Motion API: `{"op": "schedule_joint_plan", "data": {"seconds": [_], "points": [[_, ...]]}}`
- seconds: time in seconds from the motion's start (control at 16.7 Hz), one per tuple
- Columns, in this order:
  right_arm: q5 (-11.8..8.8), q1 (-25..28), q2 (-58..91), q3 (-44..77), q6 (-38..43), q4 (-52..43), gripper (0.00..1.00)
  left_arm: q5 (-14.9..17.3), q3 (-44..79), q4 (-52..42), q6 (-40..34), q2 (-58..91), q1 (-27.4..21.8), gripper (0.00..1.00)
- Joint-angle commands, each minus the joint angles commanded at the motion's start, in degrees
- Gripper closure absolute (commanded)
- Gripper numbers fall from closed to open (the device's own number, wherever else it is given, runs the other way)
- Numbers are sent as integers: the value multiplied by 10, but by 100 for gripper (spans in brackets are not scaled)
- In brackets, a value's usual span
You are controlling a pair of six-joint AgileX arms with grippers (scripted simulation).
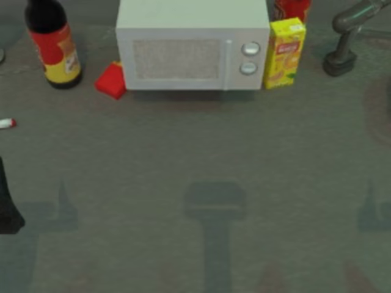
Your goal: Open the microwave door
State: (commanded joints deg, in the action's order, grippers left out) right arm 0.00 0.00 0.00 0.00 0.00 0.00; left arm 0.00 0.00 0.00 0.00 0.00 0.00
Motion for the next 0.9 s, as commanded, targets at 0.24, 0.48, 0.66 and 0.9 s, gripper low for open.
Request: {"op": "schedule_joint_plan", "data": {"seconds": [0.24, 0.48, 0.66, 0.9], "points": [[0, 0, 0, 0, 0, 0, 0, -10, 16, -1, -5, 18, -8, 0], [0, 0, 0, 0, 0, 0, 0, -61, 107, -8, -34, 126, -60, 0], [0, 0, 0, 0, 0, 0, 0, -116, 213, -15, -67, 264, -123, 0], [0, 0, 0, 0, 0, 0, 0, -200, 381, -25, -119, 491, -224, 0]]}}
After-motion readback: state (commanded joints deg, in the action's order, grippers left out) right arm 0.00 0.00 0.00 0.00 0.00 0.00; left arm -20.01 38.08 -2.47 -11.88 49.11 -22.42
